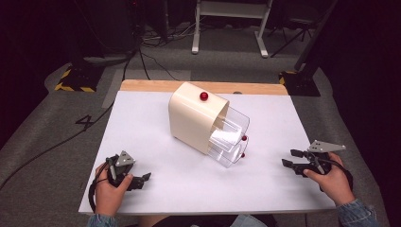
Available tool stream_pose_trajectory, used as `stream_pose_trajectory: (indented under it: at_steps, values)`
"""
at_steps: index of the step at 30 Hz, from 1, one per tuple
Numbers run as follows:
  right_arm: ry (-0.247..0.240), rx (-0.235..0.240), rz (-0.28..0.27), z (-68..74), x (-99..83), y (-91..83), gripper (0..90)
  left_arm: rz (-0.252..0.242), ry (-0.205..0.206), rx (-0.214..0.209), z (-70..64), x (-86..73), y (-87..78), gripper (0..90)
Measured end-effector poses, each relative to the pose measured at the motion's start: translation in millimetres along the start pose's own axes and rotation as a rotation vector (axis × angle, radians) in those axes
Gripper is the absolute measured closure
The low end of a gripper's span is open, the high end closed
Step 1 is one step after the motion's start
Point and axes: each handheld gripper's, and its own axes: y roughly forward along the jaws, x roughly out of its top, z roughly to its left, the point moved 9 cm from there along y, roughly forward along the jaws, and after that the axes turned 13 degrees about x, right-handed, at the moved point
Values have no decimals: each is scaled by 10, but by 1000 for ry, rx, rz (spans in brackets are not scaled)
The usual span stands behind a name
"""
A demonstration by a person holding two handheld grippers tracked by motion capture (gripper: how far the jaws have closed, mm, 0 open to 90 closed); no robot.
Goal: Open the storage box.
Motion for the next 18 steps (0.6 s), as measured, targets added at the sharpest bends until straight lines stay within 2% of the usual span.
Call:
stream_pose_trajectory:
  at_steps: [1,5,7,8,9,10,11,12,13,18]
  values:
    - [13,5,22,-26,-82,33,358,-4,7,2,-10,-6,8,143]
    - [6,13,56,-40,-193,83,357,-3,53,23,-31,-23,25,120]
    - [4,21,58,-35,-234,116,330,-6,48,20,-33,-25,26,119]
    - [0,18,54,-30,-267,154,259,-6,50,22,-30,-26,26,119]
    - [0,18,54,-30,-267,154,259,-7,50,23,-30,-27,26,119]
    - [-10,25,75,-23,-310,183,213,-8,51,25,-31,-27,26,119]
    - [-42,37,80,2,-346,217,154,-8,52,26,-31,-28,26,119]
    - [-53,36,82,15,-354,231,133,-9,51,25,-33,-28,26,119]
    - [-72,32,89,28,-358,242,131,-11,51,26,-33,-27,27,119]
    - [-80,14,81,30,-364,243,126,-12,53,27,-34,-30,26,119]
